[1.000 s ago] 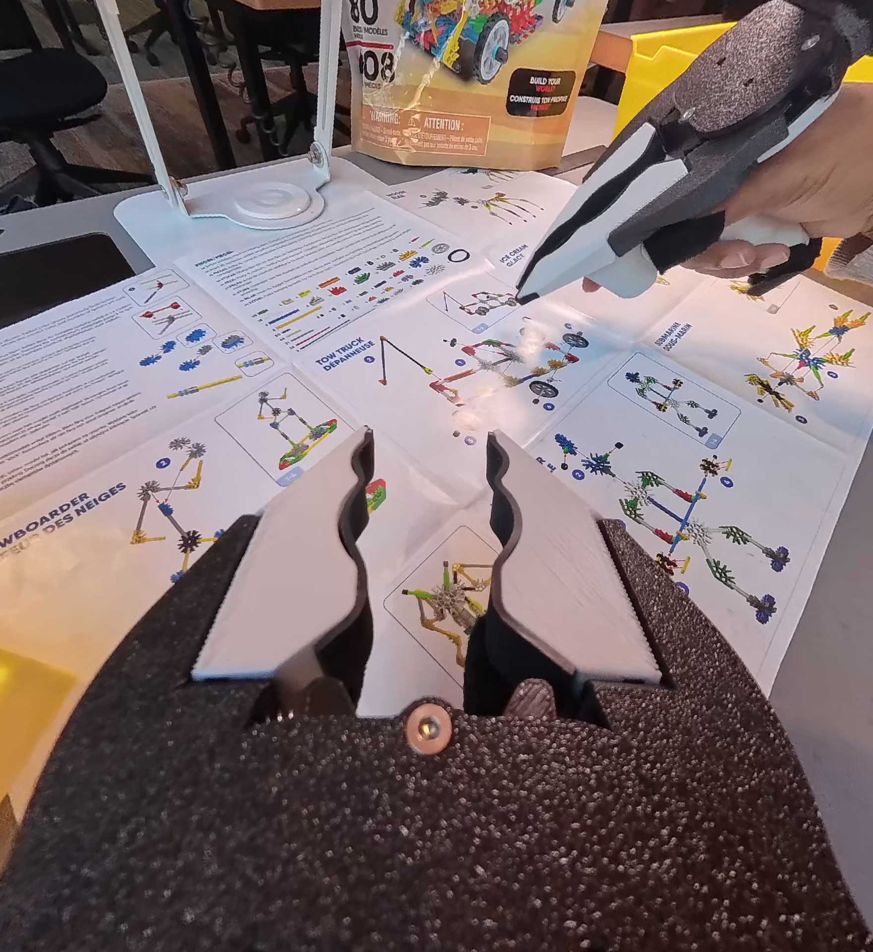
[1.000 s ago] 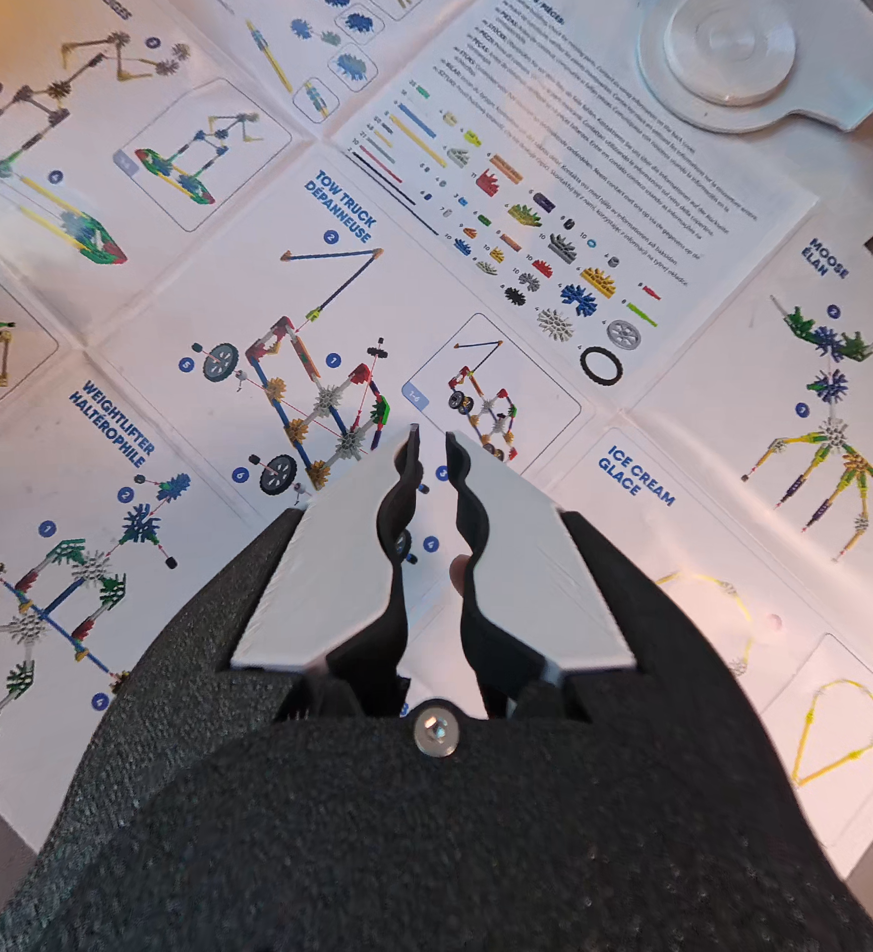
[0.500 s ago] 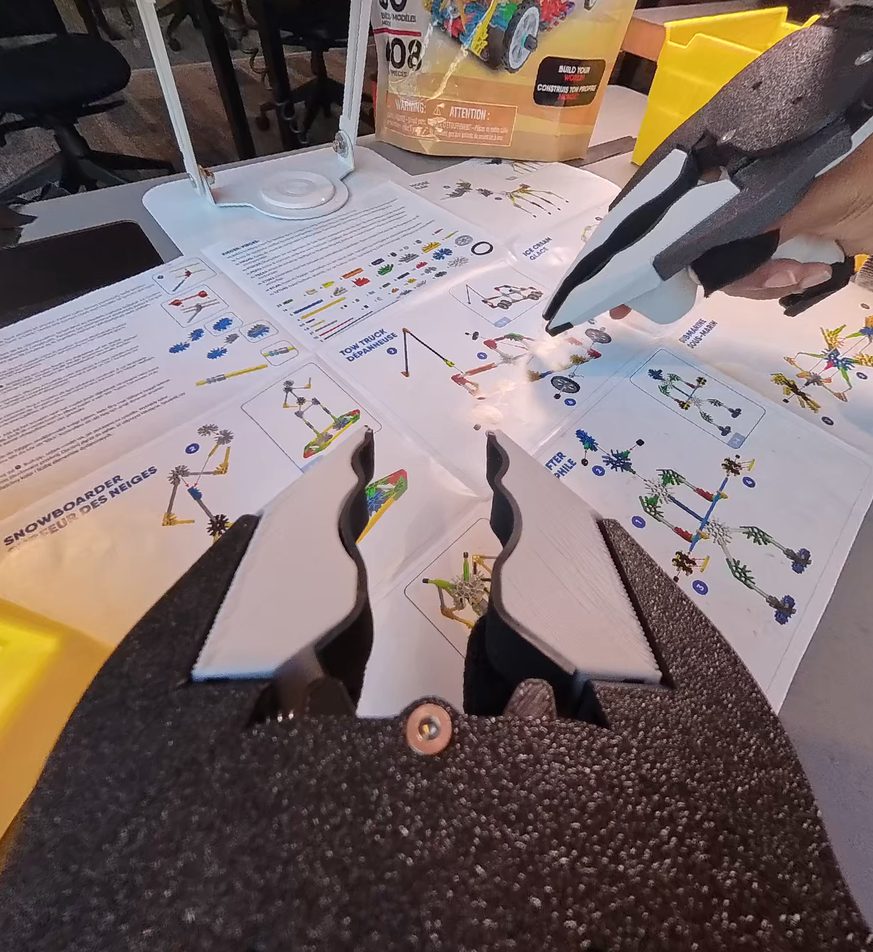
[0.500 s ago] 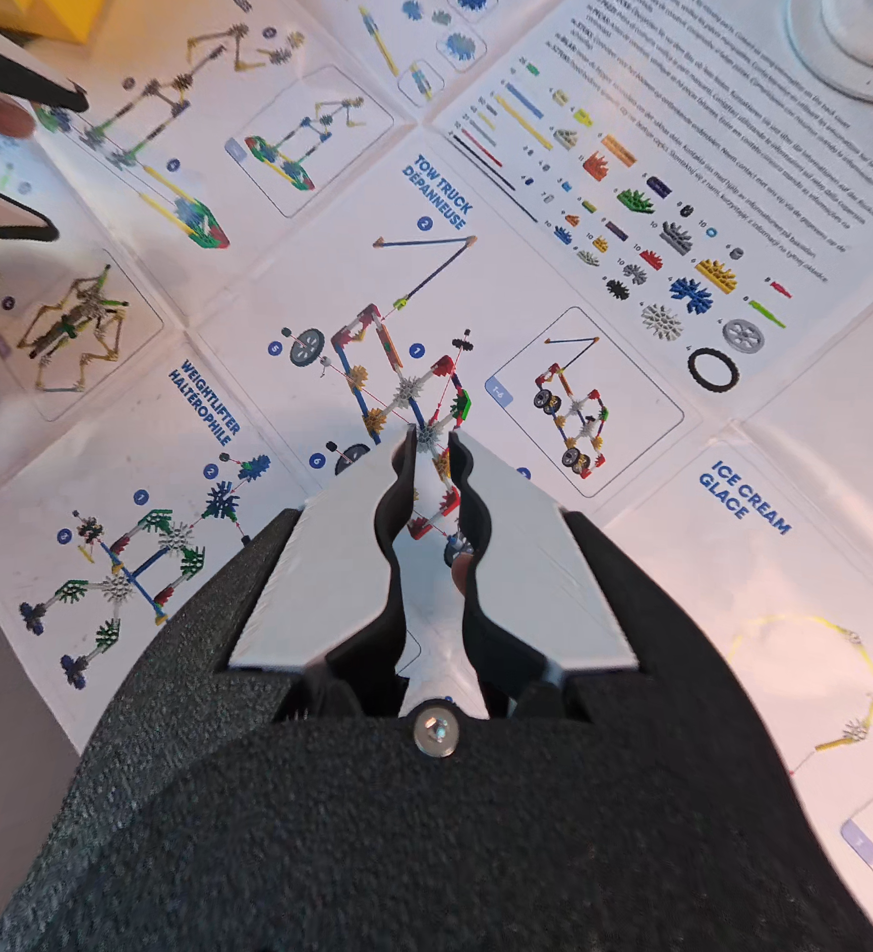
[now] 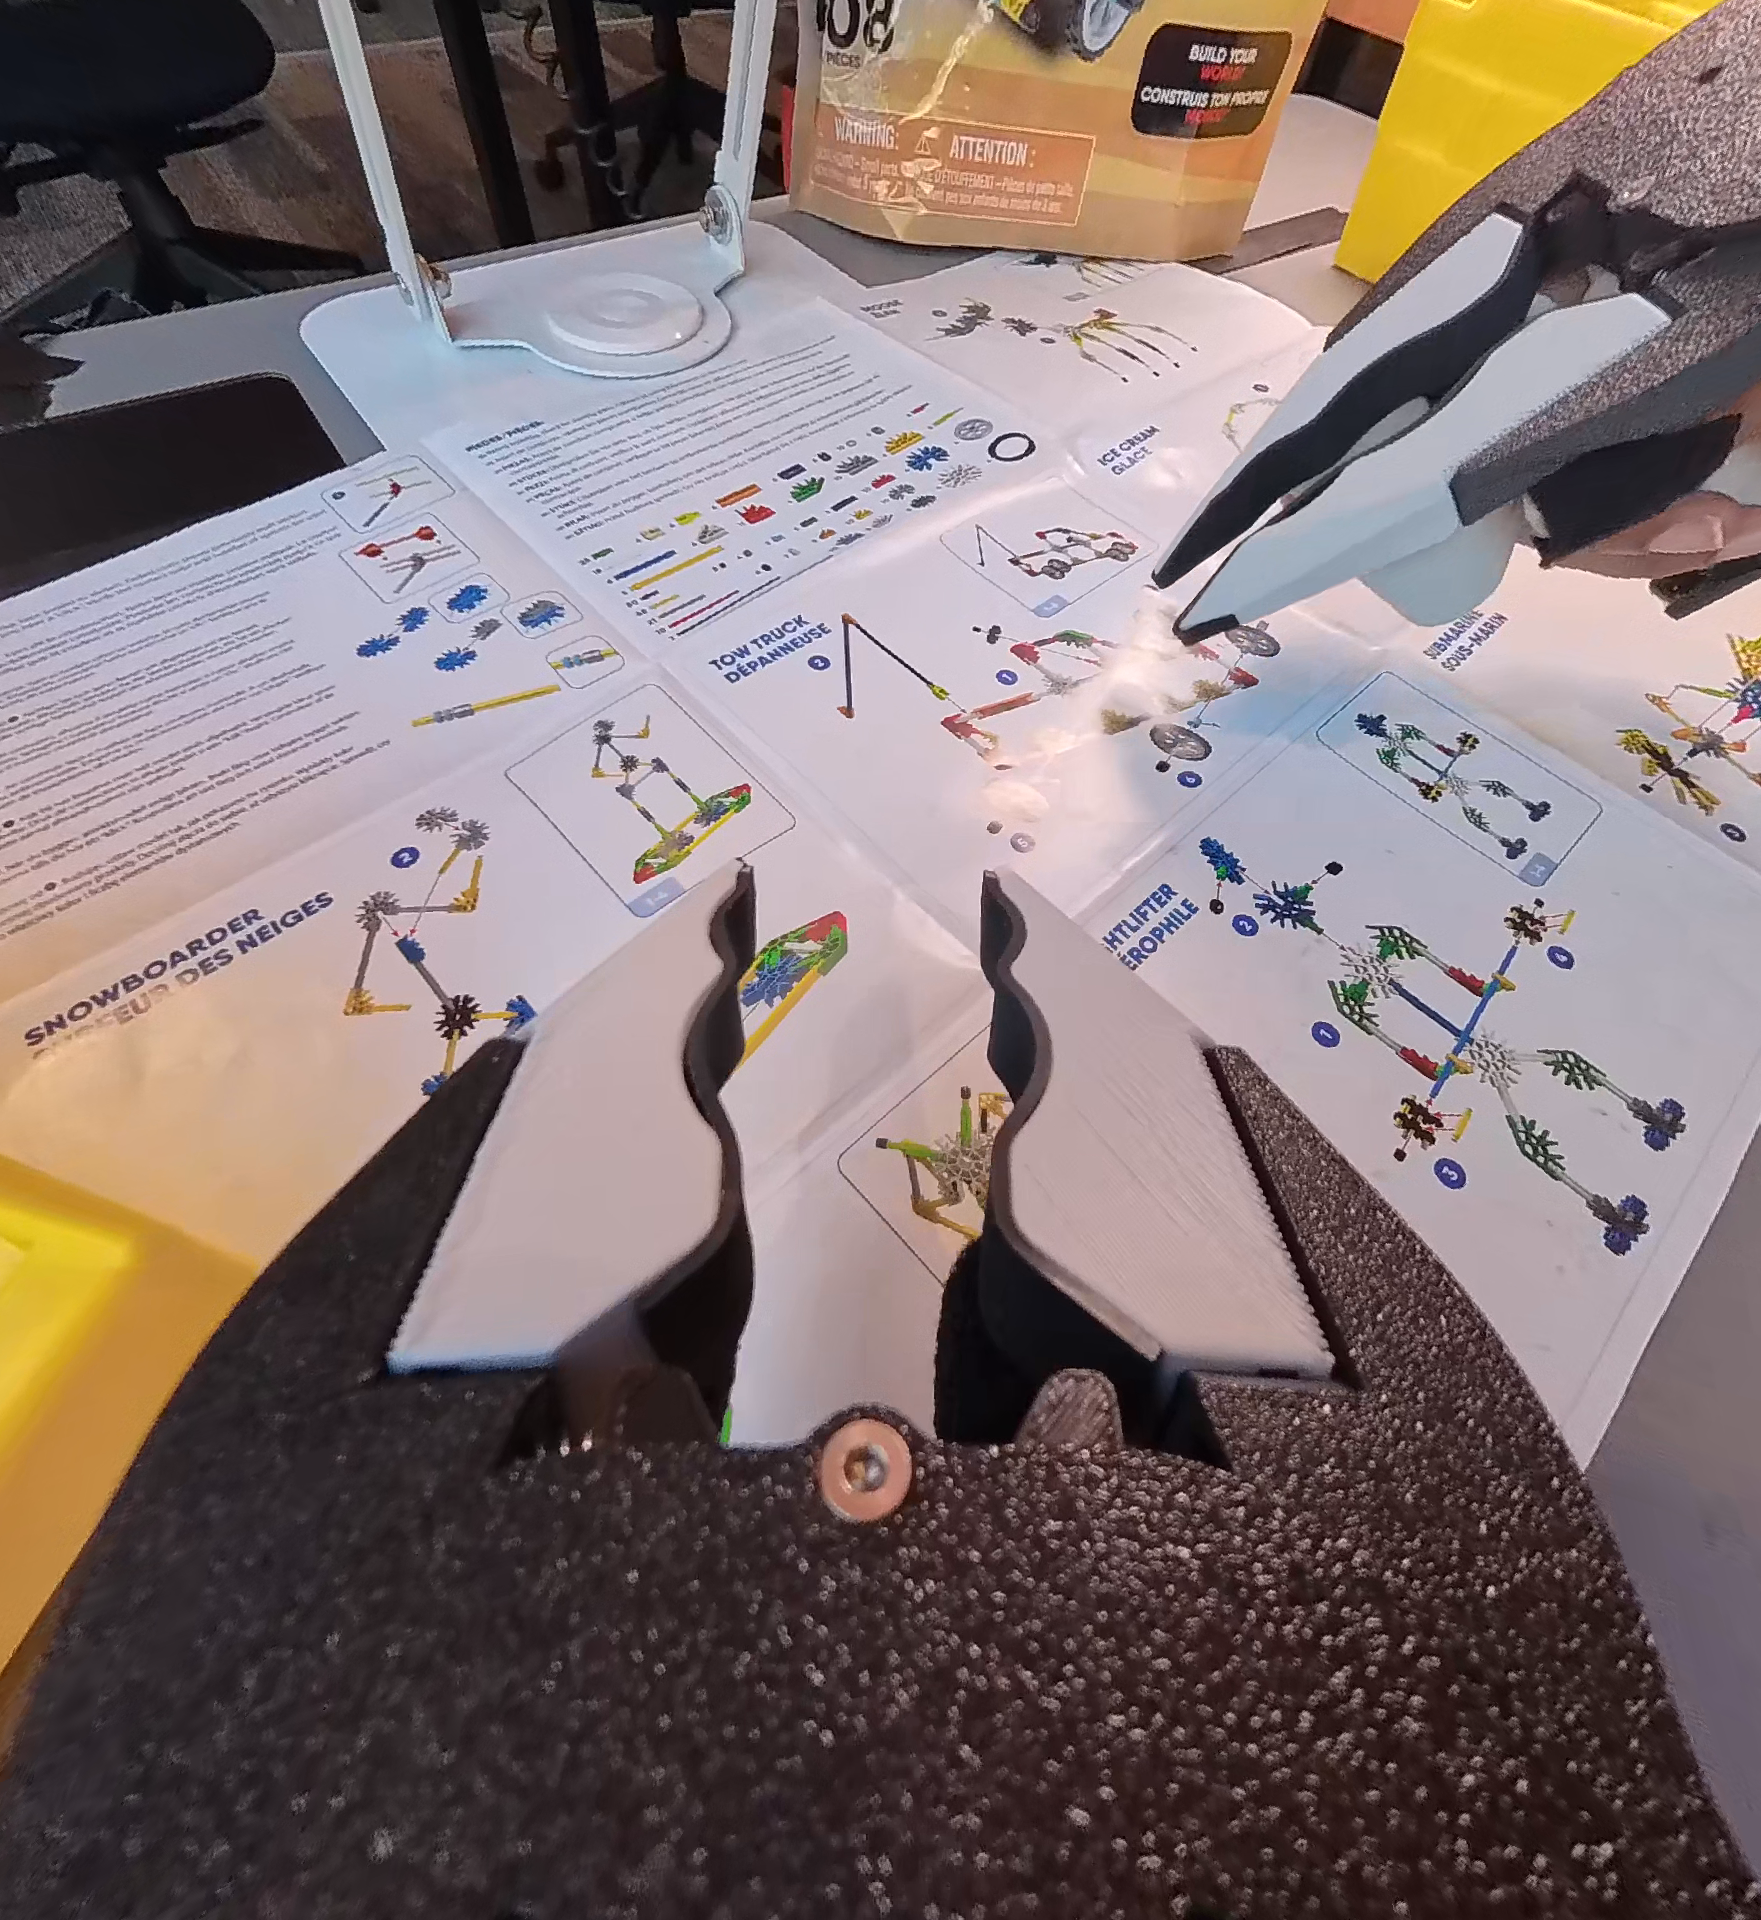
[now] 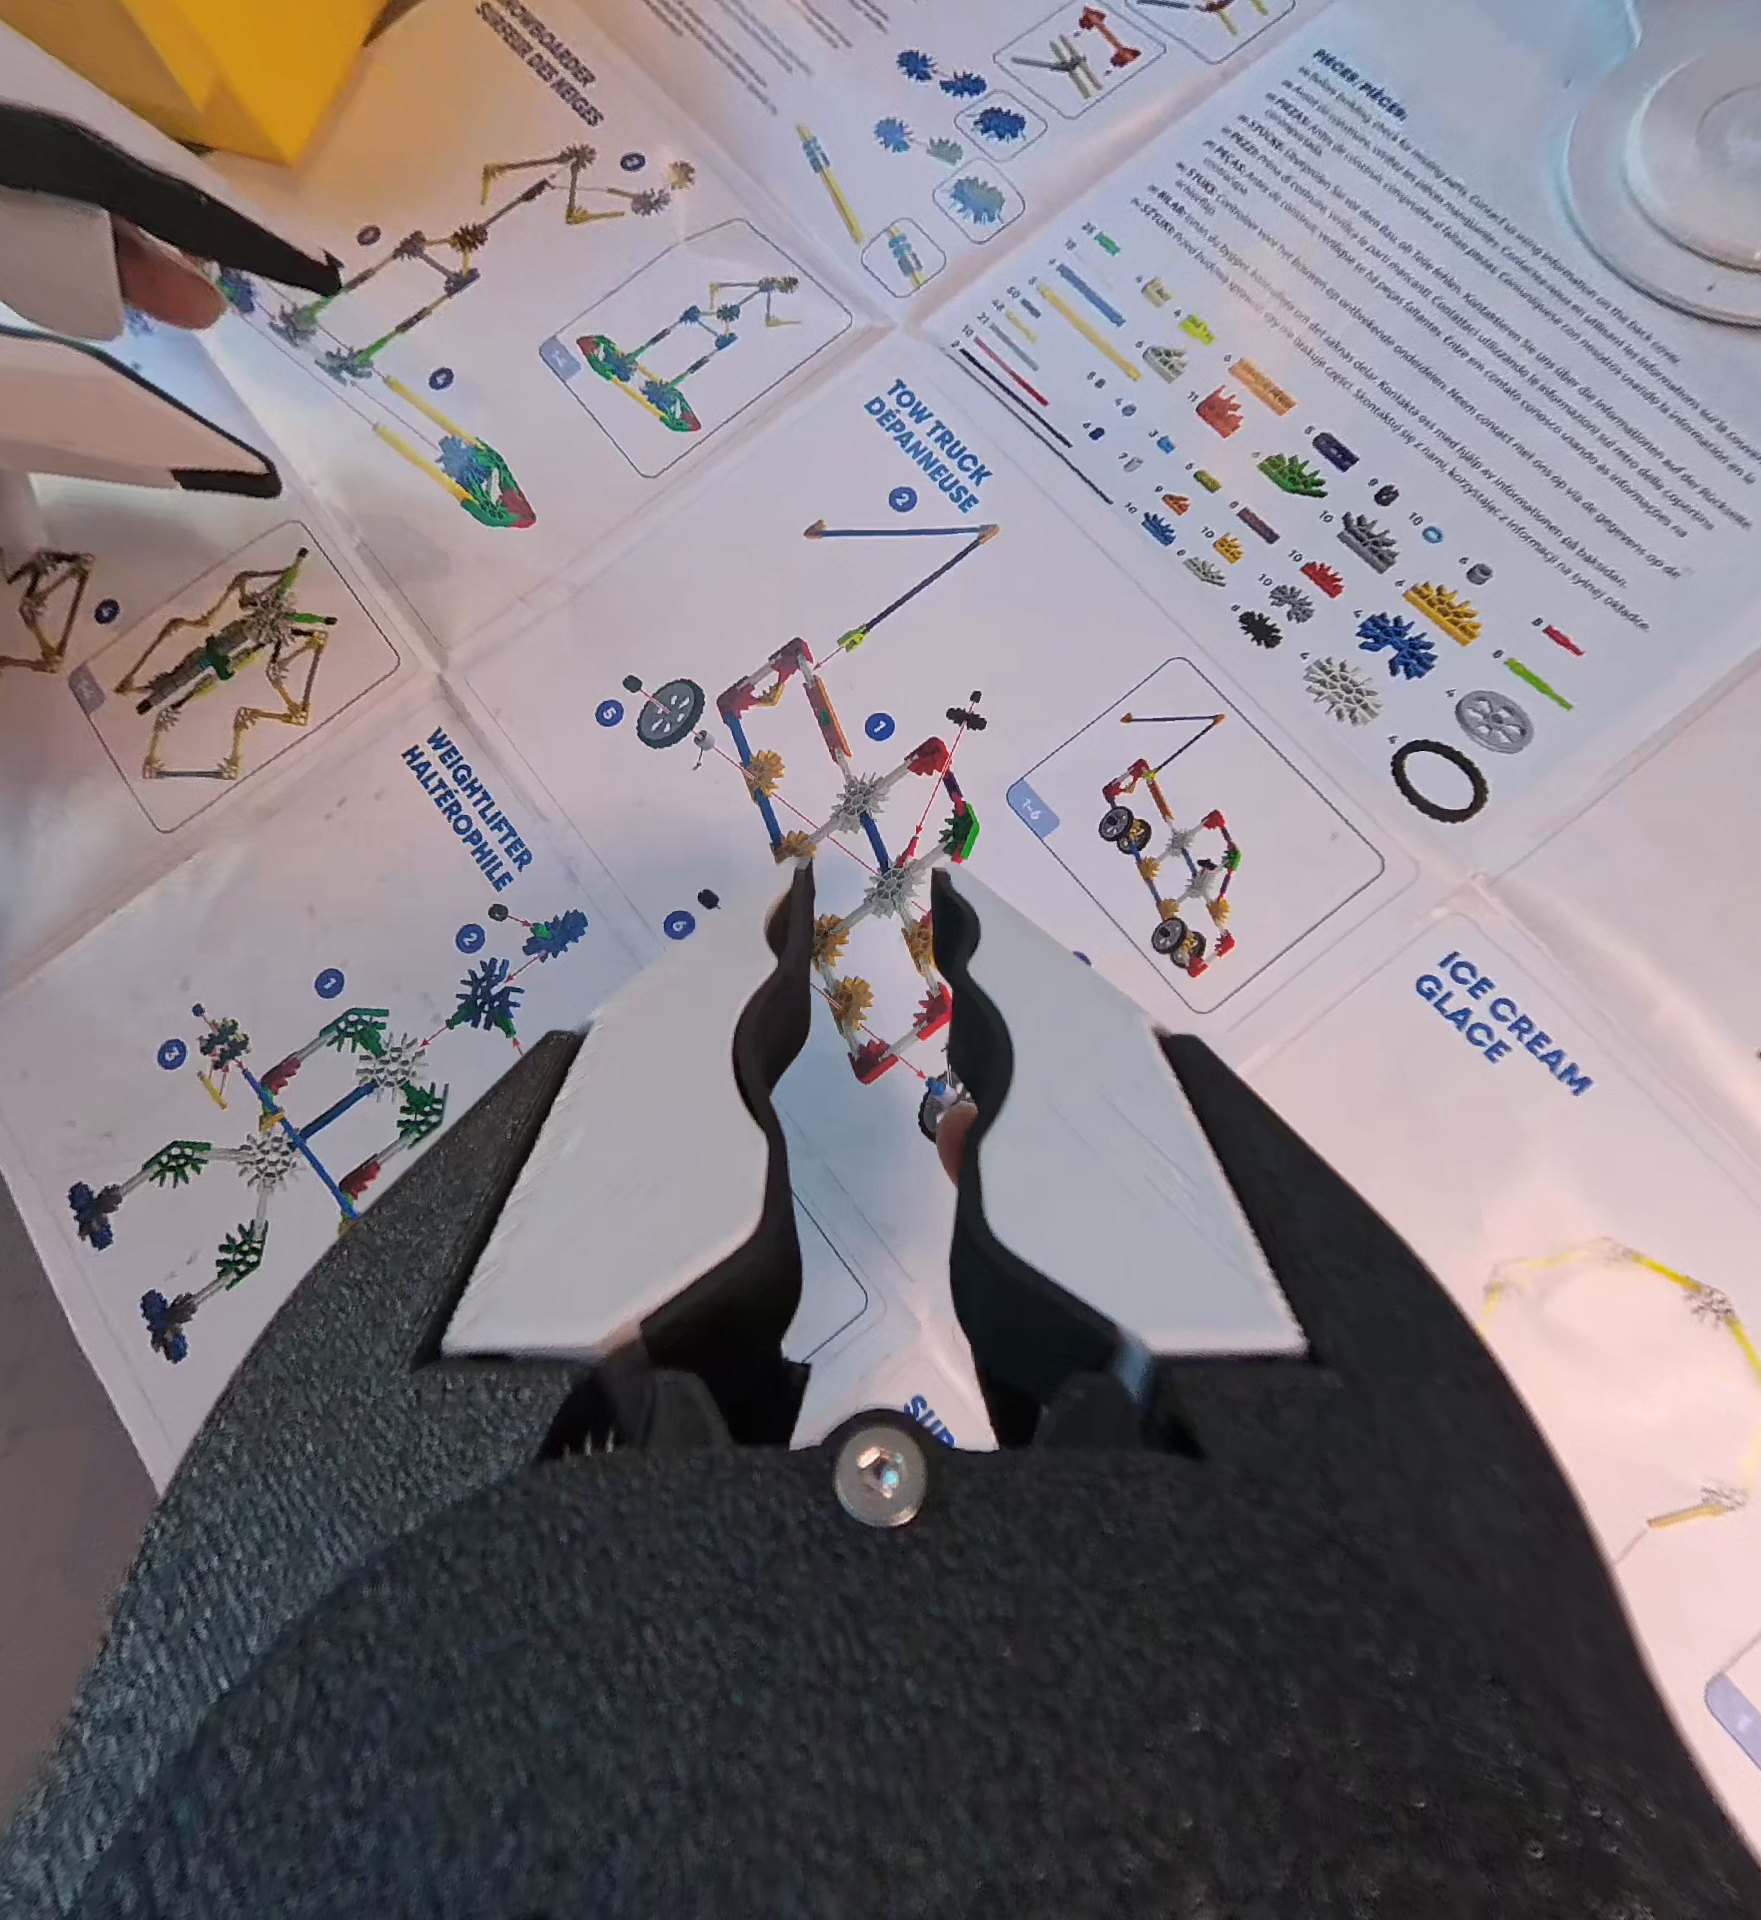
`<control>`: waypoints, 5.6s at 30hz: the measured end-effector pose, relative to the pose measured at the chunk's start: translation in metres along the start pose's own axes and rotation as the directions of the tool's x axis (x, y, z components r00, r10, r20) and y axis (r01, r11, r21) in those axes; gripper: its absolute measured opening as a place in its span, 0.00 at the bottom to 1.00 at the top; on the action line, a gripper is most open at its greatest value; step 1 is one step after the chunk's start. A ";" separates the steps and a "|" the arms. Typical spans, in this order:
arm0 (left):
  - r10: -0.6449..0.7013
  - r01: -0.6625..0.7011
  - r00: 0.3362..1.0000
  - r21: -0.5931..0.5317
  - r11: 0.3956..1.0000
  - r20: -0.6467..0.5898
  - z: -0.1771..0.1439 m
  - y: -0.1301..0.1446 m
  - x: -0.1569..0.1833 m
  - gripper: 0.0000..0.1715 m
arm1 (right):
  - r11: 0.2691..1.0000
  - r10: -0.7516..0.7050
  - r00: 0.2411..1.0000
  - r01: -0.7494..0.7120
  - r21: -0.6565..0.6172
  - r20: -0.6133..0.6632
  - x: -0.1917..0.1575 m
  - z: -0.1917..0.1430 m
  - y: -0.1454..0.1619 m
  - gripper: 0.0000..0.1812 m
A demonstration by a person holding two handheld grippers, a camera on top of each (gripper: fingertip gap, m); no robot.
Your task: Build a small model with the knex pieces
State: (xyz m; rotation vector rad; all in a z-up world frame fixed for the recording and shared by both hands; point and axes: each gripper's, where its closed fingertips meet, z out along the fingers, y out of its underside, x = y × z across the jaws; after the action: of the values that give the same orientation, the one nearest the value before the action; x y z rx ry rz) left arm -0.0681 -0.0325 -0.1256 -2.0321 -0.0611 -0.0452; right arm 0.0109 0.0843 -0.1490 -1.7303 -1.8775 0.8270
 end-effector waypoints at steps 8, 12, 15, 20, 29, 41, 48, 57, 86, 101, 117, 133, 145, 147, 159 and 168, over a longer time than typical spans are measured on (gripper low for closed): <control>-0.011 -0.044 0.965 0.201 0.979 0.261 -0.057 -0.052 -0.063 0.21 | 0.975 -0.094 0.989 0.115 0.191 -0.112 -0.004 -0.024 -0.038 0.12; -0.072 -0.022 0.950 0.296 0.955 0.303 -0.092 -0.072 -0.087 0.21 | 0.923 -0.081 0.986 0.128 0.362 -0.143 -0.007 -0.050 -0.069 0.11; -0.057 -0.034 0.950 0.283 0.958 0.306 -0.089 -0.069 -0.089 0.21 | 0.847 -0.053 0.983 0.136 0.513 -0.173 -0.008 -0.070 -0.090 0.11; -0.045 -0.020 0.965 0.244 0.970 0.259 -0.073 -0.058 -0.079 0.21 | 0.760 -0.036 0.959 0.209 0.616 -0.282 -0.004 -0.119 -0.111 0.11; 0.065 -0.071 0.996 -0.101 0.992 -0.067 -0.026 0.002 -0.015 0.20 | 0.998 -0.066 0.967 0.070 0.006 -0.248 0.009 -0.100 0.045 0.23; 0.147 -0.224 0.965 -0.398 0.889 -0.216 -0.023 0.062 -0.005 0.25 | 0.945 0.207 0.937 -0.266 -0.191 -0.280 -0.001 -0.148 0.186 0.30; 0.149 -0.239 0.961 -0.433 0.869 -0.233 -0.029 0.068 -0.003 0.23 | 0.940 0.196 0.936 -0.264 -0.214 -0.293 -0.010 -0.149 0.189 0.29; 0.153 -0.273 0.949 -0.477 0.836 -0.275 -0.049 0.078 0.001 0.22 | 0.932 0.191 0.939 -0.265 -0.248 -0.288 -0.061 -0.156 0.201 0.29; 0.109 -0.199 0.966 -0.405 0.892 -0.234 -0.045 0.076 -0.002 0.18 | 0.948 0.208 0.935 -0.265 -0.175 -0.288 -0.055 -0.155 0.200 0.27; 0.093 -0.161 0.978 -0.388 0.908 -0.188 -0.042 0.074 -0.004 0.16 | 0.956 0.229 0.925 -0.272 -0.109 -0.304 -0.047 -0.154 0.197 0.27; 0.132 -0.175 0.979 -0.316 0.933 -0.152 -0.038 0.071 -0.005 0.18 | 0.919 0.294 0.854 -0.128 0.374 -0.430 -0.014 -0.187 0.086 0.29; 0.106 -0.093 0.986 -0.102 0.990 0.129 -0.067 0.030 -0.062 0.23 | 0.903 0.214 0.938 -0.084 0.420 -0.273 -0.015 -0.079 0.019 0.29; 0.058 -0.014 0.983 -0.244 0.970 0.172 -0.092 0.059 -0.095 0.09 | 0.991 0.104 0.950 -0.124 -0.048 -0.296 -0.027 -0.056 0.092 0.22; 0.037 0.005 0.984 -0.235 0.972 0.174 -0.091 0.058 -0.096 0.08 | 0.988 0.124 0.950 -0.146 -0.057 -0.288 -0.028 -0.057 0.094 0.22; 0.095 -0.058 0.990 -0.302 0.951 0.107 -0.078 0.073 -0.081 0.10 | 0.984 0.140 0.954 -0.163 -0.067 -0.264 -0.025 -0.063 0.102 0.27; 0.109 -0.079 0.992 -0.355 0.931 0.066 -0.071 0.084 -0.068 0.08 | 0.986 0.134 0.955 -0.155 -0.062 -0.266 -0.025 -0.063 0.101 0.27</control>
State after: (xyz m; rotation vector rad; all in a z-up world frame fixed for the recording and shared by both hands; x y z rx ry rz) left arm -0.1315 -0.1347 -0.1730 -2.3938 -0.0086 0.0971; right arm 0.1295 0.0704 -0.1729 -1.9414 -1.6465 0.5465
